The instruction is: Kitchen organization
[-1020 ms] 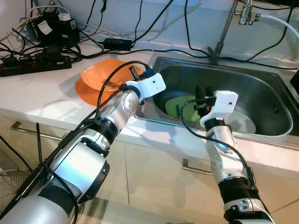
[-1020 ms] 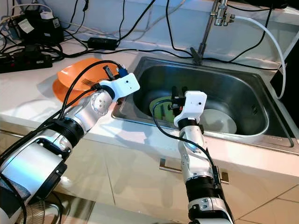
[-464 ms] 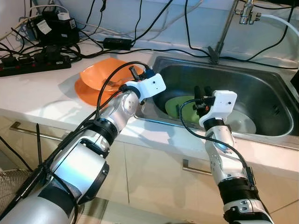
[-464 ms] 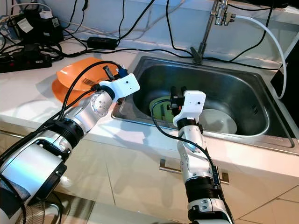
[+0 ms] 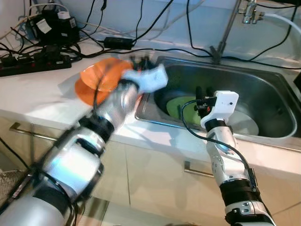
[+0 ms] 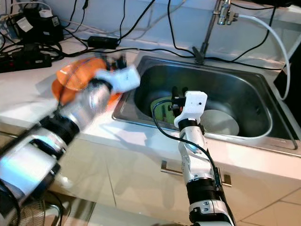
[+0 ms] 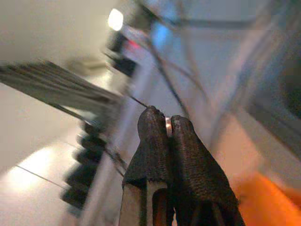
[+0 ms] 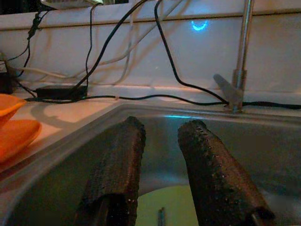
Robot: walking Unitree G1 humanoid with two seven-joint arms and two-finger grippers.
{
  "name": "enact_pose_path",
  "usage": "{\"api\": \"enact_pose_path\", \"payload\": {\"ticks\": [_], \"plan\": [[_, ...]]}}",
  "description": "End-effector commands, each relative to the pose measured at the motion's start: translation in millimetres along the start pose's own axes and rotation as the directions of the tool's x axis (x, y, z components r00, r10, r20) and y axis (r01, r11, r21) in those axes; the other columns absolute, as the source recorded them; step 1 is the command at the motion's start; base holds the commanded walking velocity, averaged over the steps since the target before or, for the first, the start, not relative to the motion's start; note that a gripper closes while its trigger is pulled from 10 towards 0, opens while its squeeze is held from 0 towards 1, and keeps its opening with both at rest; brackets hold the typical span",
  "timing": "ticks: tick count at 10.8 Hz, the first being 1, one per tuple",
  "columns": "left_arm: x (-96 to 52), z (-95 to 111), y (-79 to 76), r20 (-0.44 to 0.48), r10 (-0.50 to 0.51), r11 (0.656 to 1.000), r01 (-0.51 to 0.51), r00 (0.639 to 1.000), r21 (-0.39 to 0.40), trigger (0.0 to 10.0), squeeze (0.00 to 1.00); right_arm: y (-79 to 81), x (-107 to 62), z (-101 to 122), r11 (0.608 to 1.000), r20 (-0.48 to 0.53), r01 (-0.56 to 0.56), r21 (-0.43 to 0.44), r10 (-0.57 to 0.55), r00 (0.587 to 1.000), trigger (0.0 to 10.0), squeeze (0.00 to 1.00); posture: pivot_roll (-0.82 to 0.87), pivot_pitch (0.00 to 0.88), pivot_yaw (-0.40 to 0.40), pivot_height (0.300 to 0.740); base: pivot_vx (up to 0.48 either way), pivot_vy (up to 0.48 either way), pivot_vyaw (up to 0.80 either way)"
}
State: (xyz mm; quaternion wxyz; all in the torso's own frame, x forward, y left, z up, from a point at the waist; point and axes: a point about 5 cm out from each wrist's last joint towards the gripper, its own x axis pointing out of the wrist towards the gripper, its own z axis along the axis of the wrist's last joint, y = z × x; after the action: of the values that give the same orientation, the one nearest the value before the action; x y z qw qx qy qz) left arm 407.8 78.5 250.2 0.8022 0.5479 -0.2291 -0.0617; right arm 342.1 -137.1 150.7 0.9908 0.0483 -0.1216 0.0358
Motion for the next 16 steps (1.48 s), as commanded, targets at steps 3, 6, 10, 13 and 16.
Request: {"api": "enact_pose_path", "payload": {"ticks": [3,6,10,13,16], "plan": [[4.6,56.4,38.7,0.290,0.184,0.919,-0.060,0.939,-0.390,10.0,0.00,-0.5,4.1,4.4,1.000,0.010,0.007,0.004,-0.007,1.000,10.0,0.00,0.19,0.000,-0.019,0.740,0.000,0.000,0.00],[-4.4,69.8,37.1,0.350,0.185,0.583,0.184,0.918,-0.791,10.0,0.00,6.8,10.8,13.7,0.998,0.039,-0.057,0.015,0.057,0.998,10.0,1.00,0.19,0.000,-0.016,0.740,0.000,0.000,0.00],[-9.8,63.0,33.4,0.405,0.136,0.371,0.332,0.904,-0.867,10.0,0.00,16.8,21.7,37.5,0.985,0.105,-0.167,-0.039,0.170,0.980,10.0,0.00,0.19,0.000,-0.016,0.740,0.000,0.000,0.00],[-15.7,65.4,25.7,0.466,0.092,0.268,0.429,0.880,-0.863,10.0,0.00,27.9,24.0,49.9,0.975,0.147,-0.219,-0.024,0.220,0.964,10.0,0.00,0.18,0.000,-0.014,0.740,0.000,0.000,0.00],[-18.8,68.2,22.5,0.504,0.054,0.253,0.477,0.862,-0.842,10.0,0.00,32.6,23.7,51.8,0.972,0.154,-0.236,-0.010,0.234,0.960,10.0,0.00,0.19,0.000,-0.011,0.740,0.000,0.000,0.00]]}}
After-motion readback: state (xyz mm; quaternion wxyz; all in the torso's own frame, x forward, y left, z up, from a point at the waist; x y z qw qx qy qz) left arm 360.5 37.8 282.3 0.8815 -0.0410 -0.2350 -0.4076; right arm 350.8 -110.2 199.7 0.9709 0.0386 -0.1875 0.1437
